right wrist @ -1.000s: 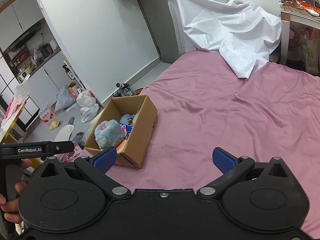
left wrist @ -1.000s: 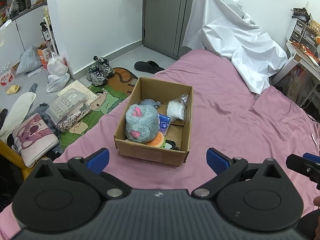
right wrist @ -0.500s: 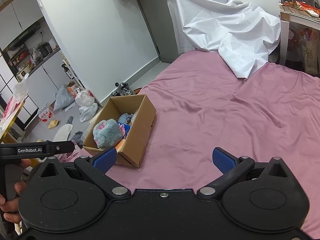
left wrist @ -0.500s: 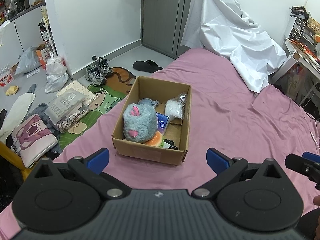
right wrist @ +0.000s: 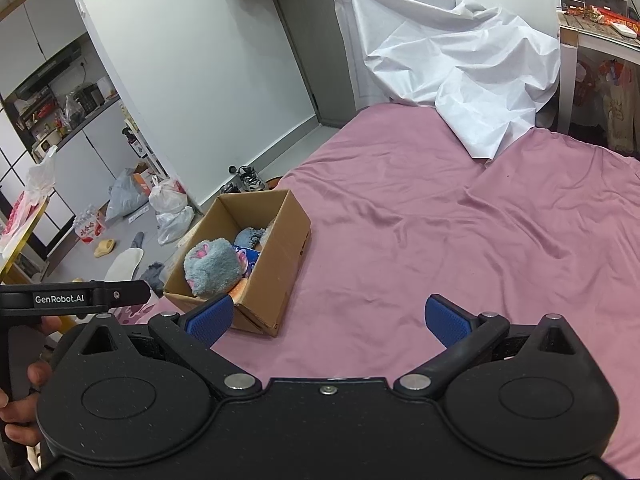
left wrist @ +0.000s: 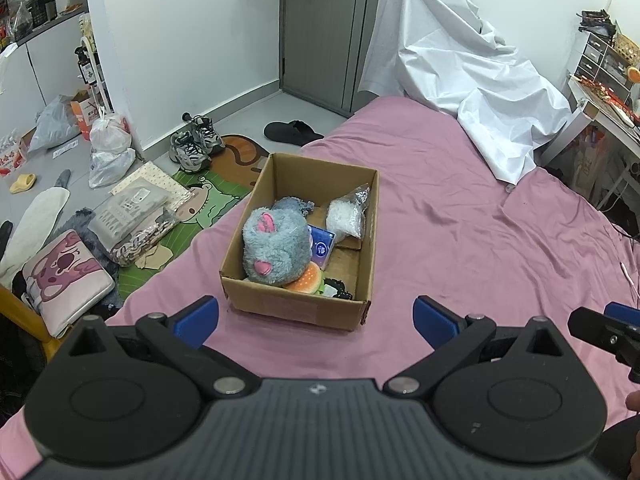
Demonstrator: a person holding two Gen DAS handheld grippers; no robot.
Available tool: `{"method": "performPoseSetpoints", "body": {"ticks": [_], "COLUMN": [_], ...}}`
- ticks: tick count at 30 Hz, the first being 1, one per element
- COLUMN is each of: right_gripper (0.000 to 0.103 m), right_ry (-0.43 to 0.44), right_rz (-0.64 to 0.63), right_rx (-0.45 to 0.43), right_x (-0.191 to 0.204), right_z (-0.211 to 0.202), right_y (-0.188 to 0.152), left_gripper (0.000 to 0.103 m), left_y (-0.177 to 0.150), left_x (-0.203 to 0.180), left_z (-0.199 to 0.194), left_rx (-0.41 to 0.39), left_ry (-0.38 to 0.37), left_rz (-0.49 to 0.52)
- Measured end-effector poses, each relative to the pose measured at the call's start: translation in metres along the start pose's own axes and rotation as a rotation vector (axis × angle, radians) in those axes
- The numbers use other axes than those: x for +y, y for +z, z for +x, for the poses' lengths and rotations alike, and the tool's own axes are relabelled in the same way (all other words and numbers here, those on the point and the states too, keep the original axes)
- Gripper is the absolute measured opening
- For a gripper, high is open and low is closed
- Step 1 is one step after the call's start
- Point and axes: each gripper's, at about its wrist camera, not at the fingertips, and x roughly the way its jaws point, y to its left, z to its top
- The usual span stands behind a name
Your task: Organize soft objects
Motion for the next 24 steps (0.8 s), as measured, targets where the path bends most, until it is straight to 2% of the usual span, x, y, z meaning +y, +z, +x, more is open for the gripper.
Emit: {"method": "performPoseSetpoints", "body": {"ticks": [24], "right_gripper": [0.103], "right_ry": [-0.006], "right_rz": [-0.009], "right_rx": [0.002], "right_x": [0.0003], "right_z": [0.0019], "right_y": [-0.0012], "left_gripper": [0.103], "left_y": [0.0], "left_x": [-0.0074], "left_z": [0.0], "left_rx": [0.015], "left_ry": [-0.009], "left_rz": [0.026]}}
